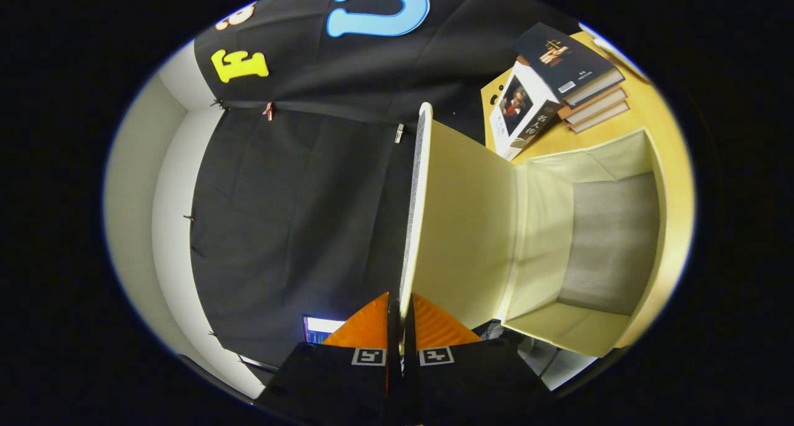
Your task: Open the storage box then place both shoes into the box .Put the left shoe in first, then the right shoe, with the right side of both shoes facing outward in a uniform manner.
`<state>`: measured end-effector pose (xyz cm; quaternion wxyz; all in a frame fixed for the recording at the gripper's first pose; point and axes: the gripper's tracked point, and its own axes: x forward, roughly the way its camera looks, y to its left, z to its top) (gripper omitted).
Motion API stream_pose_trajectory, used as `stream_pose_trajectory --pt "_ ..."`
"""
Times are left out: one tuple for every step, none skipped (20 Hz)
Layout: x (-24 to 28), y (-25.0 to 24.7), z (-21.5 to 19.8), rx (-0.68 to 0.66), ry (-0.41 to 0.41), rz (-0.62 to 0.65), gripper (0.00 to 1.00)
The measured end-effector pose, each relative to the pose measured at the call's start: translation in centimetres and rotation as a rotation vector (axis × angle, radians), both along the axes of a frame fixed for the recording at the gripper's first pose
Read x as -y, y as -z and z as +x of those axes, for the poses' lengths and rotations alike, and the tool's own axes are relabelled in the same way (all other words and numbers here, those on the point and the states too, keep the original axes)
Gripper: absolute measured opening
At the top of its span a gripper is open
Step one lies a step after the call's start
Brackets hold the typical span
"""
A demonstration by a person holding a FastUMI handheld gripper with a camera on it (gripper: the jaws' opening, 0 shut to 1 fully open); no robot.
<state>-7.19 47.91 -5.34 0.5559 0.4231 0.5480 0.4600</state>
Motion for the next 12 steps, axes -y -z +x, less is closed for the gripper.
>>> stream_pose_trajectory --pt "-1.2 -0.1 -0.3 0.006 -0.006 -0.007 0.05" --pt "-2.4 -0.2 -0.6 0.008 -0.01 -0.013 0.05" --pt "-3.6 -0.3 -0.7 0.017 -0.011 -0.011 0.05" --pt "-4.9 -0.1 -0.8 0.021 -0.008 -0.017 0.05" --pt "-6.0 0.0 -0.9 0.02 -0.002 -0.022 0.05" --pt "-6.8 0.1 -1.0 0.018 -0.002 -0.022 0.06" --pt "-7.5 0.2 -1.1 0.016 -0.003 -0.025 0.07" --pt "-8.1 0.5 -1.1 0.018 -0.002 -0.03 0.07" --pt "-8.6 0.6 -1.2 0.023 0.001 -0.035 0.07" --pt "-8.9 0.8 -1.3 0.024 -0.003 -0.039 0.07" --pt "-9.1 0.9 -1.7 0.025 -0.008 -0.042 0.07" --pt "-9.2 1.1 -1.8 0.03 -0.013 -0.045 0.07"
